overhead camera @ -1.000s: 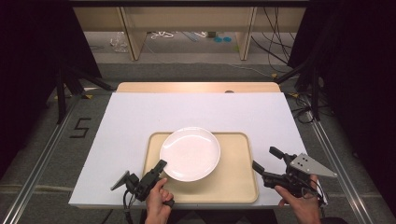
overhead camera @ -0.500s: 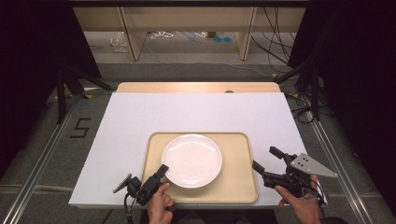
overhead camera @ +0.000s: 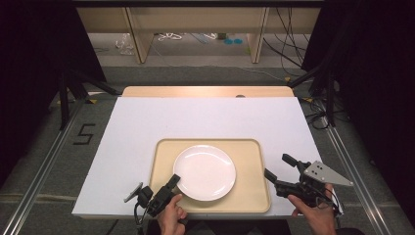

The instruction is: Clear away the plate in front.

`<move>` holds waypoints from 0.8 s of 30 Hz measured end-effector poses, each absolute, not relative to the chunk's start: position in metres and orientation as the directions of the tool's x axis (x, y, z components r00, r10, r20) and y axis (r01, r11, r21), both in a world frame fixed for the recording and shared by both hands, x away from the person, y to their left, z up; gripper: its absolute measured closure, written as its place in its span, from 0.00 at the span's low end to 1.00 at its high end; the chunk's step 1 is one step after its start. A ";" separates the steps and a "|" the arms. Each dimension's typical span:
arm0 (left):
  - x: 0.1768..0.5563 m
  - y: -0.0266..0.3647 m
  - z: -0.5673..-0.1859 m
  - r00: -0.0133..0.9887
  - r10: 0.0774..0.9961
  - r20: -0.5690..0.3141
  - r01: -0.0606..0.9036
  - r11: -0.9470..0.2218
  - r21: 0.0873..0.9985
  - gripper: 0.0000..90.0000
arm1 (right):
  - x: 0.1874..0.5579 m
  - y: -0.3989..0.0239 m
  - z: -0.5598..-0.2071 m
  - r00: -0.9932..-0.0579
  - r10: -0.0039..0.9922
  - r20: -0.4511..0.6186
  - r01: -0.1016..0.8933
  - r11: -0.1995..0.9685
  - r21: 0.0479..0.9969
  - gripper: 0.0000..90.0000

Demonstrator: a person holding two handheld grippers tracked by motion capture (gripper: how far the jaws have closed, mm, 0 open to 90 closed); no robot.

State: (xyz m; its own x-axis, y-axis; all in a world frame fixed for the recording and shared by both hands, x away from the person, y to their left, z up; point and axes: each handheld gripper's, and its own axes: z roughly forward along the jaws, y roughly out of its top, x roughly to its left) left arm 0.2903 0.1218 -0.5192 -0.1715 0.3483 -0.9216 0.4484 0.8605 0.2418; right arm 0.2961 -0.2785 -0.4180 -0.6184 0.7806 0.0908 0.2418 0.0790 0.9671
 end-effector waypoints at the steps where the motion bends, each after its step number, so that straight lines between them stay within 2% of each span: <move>1: 0.290 0.121 -0.520 -0.174 0.353 -0.919 0.447 0.860 0.246 0.94 | 0.296 -0.279 -0.418 -0.618 0.781 0.090 0.242 0.079 0.967 0.20; 12: 0.296 0.118 -0.518 -0.184 0.413 -0.892 0.485 0.827 0.284 0.94 | 0.296 -0.278 -0.418 -0.622 0.778 0.091 0.240 0.079 0.968 0.21; 16: 0.299 0.119 -0.520 -0.203 0.454 -0.867 0.514 0.804 0.301 0.79 | 0.298 -0.277 -0.419 -0.627 0.774 0.090 0.215 0.061 0.975 0.21; 21: 0.301 0.120 -0.510 -0.165 0.533 -0.830 0.531 0.757 0.381 0.60 | 0.297 -0.278 -0.418 -0.626 0.774 0.094 0.239 0.076 0.968 0.21; 24: 0.303 0.123 -0.503 -0.145 0.582 -0.801 0.521 0.733 0.438 0.52 | 0.296 -0.278 -0.418 -0.621 0.778 0.091 0.242 0.080 0.967 0.21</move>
